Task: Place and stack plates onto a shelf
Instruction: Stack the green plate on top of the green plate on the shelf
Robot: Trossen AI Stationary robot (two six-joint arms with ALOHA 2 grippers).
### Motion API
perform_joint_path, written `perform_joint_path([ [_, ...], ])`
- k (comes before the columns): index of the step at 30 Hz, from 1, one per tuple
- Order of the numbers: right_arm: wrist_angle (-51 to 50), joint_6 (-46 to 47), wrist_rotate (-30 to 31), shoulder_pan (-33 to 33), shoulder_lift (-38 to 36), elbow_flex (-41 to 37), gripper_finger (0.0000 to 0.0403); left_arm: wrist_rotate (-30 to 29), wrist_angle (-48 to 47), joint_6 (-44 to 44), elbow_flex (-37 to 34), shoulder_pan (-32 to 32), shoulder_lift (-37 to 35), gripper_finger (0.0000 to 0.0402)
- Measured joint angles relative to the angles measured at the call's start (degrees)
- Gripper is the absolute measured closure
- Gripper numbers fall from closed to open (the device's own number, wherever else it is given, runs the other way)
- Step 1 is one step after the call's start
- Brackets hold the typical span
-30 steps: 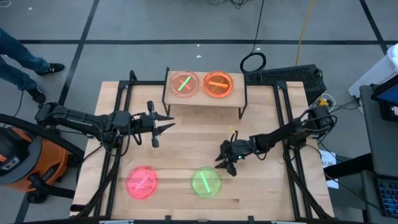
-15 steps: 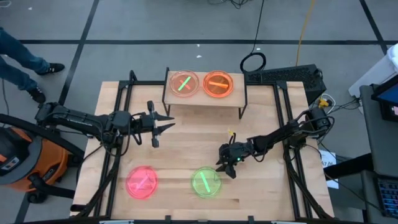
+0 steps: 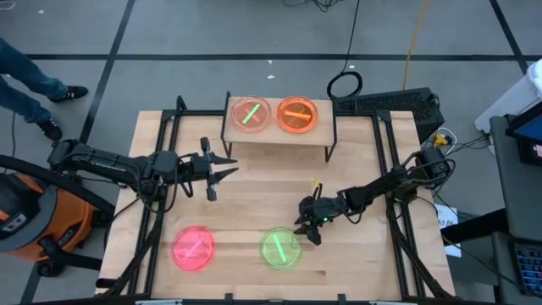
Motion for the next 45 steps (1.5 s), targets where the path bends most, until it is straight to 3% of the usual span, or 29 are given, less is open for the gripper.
perform_joint_path([
  [5,0.0,1.8,1.1,0.4,0.9,0.0,0.0229,0.0,0.0,0.0,0.0,0.0,0.0,0.0298],
  [12,0.9,6.0,-3.4,0.5,3.2,0.0,0.0229,0.0,0.0,-0.1,0.0,0.0,0.0,0.0298],
  [21,0.1,6.0,-3.4,1.0,3.2,1.7,0.0236,0.0,0.0,-0.2,0.0,0.0,0.0,0.0298],
  [39,-5.1,4.0,-3.2,1.0,3.2,2.1,0.039,0.0,0.0,-0.4,0.0,0.0,0.0,0.0298],
  [45,-2.6,2.7,-3.3,0.3,3.2,2.1,0.0401,0.0,0.0,-0.4,0.0,0.0,0.0,0.0298],
])
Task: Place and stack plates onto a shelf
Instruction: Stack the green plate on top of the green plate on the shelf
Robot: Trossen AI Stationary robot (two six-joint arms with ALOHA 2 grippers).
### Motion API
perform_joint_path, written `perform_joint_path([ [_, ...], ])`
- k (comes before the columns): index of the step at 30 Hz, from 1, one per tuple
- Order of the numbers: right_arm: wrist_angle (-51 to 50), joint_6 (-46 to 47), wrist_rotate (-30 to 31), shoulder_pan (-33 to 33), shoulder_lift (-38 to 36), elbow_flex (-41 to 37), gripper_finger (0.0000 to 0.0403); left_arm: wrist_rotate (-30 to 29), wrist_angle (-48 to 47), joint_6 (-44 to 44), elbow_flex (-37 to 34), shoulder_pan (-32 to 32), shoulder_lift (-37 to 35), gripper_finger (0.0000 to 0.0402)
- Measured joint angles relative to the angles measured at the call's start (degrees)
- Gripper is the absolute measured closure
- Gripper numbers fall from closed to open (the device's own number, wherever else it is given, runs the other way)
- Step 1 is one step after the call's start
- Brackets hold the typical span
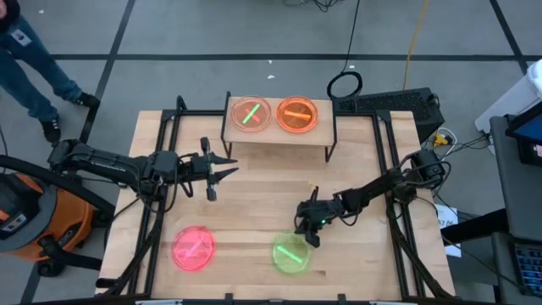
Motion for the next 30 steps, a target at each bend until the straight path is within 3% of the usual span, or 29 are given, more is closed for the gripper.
perform_joint_path([
  [14,5.4,-5.3,-0.1,-3.9,-6.0,0.0,0.0403,0.0,0.0,-0.4,0.0,0.0,0.0,0.0298],
  [23,-0.7,-6.1,-0.3,-4.7,-10.9,0.0,0.0402,0.0,0.0,-0.5,0.0,0.0,0.0,0.0298],
  [26,-1.2,-6.1,-1.5,-3.6,-10.8,0.0,0.0384,0.0,-0.1,-0.6,0.0,0.0,0.0,0.0298],
  [30,-4.2,-4.1,-1.8,-1.5,-10.6,0.0,0.0332,0.0,-0.1,-0.7,0.0,0.0,0.0,0.0298],
])
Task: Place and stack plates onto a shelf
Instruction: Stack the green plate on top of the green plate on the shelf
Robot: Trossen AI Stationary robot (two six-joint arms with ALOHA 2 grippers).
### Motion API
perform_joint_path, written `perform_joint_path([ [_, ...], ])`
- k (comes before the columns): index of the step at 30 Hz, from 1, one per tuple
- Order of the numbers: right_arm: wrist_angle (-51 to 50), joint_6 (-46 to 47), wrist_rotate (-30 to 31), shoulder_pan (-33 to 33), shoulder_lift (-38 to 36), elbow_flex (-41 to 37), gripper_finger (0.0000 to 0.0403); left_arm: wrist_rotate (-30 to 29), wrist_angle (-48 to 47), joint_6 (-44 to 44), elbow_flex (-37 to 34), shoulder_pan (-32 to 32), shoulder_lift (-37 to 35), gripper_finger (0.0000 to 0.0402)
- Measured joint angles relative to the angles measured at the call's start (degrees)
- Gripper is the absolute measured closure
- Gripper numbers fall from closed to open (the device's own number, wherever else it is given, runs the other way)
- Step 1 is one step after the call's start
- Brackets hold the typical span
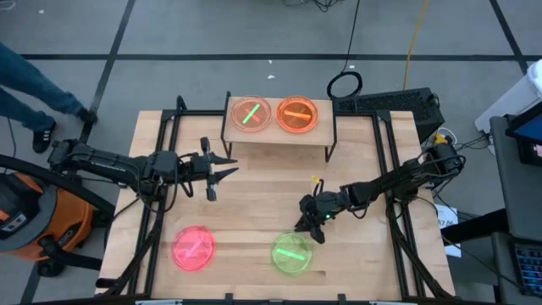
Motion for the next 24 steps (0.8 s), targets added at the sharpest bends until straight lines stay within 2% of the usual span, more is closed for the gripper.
perform_joint_path([
  [5,-5.0,4.0,0.3,1.0,0.0,0.0,0.0257,0.0,0.0,0.0,0.0,0.0,0.0,0.0298],
  [9,-6.1,7.6,0.5,1.3,0.0,0.0,0.0221,0.0,0.0,0.0,0.0,0.0,0.0,0.0298],
  [18,-7.3,13.4,0.6,2.1,0.5,0.0,0.0214,0.0,0.0,-0.2,0.0,0.0,0.0,0.0298],
  [24,-7.3,16.5,0.2,3.5,4.3,-0.1,0.0215,0.0,0.0,-0.1,0.0,0.0,0.0,0.0298],
])
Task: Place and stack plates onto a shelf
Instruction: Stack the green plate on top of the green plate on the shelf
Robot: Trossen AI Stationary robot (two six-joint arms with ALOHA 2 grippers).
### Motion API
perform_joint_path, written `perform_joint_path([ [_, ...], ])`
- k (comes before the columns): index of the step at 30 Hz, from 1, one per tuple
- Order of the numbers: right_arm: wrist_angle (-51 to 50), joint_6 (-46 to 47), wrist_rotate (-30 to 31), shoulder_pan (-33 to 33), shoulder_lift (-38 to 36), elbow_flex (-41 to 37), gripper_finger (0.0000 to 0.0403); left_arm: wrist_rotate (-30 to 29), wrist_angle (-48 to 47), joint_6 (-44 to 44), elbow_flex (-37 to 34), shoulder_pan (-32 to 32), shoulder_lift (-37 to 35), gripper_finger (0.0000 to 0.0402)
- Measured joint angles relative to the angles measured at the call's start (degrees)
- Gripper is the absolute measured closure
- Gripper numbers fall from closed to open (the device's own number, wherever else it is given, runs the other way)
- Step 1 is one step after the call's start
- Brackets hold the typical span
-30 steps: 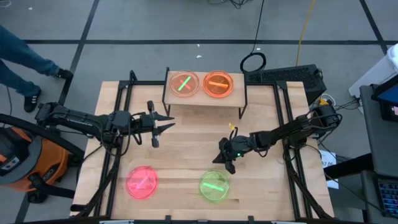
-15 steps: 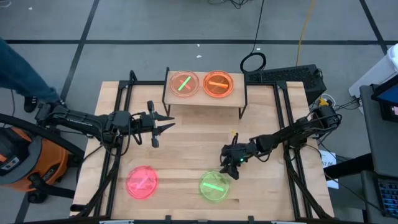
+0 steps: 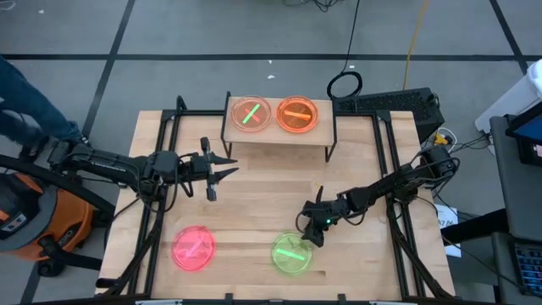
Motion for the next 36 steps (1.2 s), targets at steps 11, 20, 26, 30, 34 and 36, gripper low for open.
perform_joint_path([
  [11,6.8,2.2,-1.5,2.9,5.2,0.1,0.0216,0.0,0.0,0.1,0.0,0.0,0.0,0.0298],
  [20,6.1,0.1,-1.6,2.8,5.6,0.2,0.0302,0.0,0.0,0.0,0.0,0.0,0.0,0.0298],
  [26,6.0,-0.9,-1.7,2.1,5.7,0.1,0.0393,0.0,0.0,-0.1,0.0,0.0,0.0,0.0298],
  [30,6.1,-1.5,-1.7,1.8,5.7,0.1,0.0397,0.0,0.0,-0.1,0.0,0.0,0.0,0.0298],
  [34,6.1,-1.7,-1.7,1.6,5.7,0.1,0.0402,0.0,0.0,-0.2,0.0,0.0,0.0,0.0298],
  [36,6.1,-1.8,-1.8,1.5,5.7,0.1,0.0402,0.0,0.0,-0.2,0.0,0.0,0.0,0.0298],
])
